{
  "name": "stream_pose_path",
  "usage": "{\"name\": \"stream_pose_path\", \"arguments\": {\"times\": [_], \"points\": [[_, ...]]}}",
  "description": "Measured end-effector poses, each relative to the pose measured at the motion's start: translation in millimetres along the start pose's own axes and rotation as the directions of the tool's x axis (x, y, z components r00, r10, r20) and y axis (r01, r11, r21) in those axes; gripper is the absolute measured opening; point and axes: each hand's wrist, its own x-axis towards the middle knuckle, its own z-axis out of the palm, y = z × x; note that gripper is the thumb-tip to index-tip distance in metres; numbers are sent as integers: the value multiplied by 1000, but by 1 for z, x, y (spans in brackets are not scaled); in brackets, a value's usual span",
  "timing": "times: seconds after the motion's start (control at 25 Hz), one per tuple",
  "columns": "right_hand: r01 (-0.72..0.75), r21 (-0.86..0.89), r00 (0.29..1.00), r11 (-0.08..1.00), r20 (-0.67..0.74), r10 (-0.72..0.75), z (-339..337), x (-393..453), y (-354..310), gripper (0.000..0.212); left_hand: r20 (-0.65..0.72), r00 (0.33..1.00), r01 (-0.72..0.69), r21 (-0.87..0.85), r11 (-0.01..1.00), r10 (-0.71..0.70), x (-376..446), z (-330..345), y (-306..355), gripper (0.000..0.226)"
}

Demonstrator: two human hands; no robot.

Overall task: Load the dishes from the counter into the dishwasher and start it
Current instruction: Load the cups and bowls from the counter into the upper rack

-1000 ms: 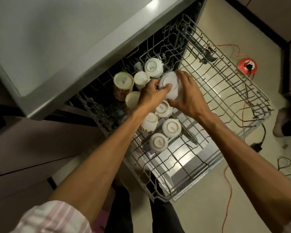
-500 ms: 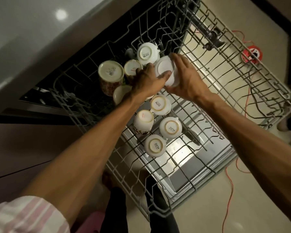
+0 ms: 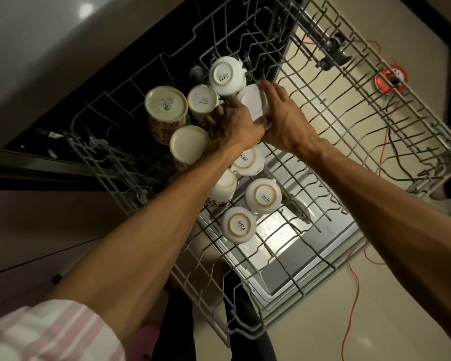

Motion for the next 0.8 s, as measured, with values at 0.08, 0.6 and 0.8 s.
{"name": "stream_pose_path", "arguments": {"times": [0.08,0.6,0.8], "points": [[13,-20,1000,1000,1,-12,0,1,2,101,-7,1000,2,39,999,-1,0,0,3,88],[-46,-181,997,982,57,57,13,-2,-4,99,-130,988,-77,95,993,89,-13,3,-1,78],[-122,-52,992,991,30,124,7,-14,-7,97,-218,954,-228,-94,969,204,-26,3,-20,69]]}}
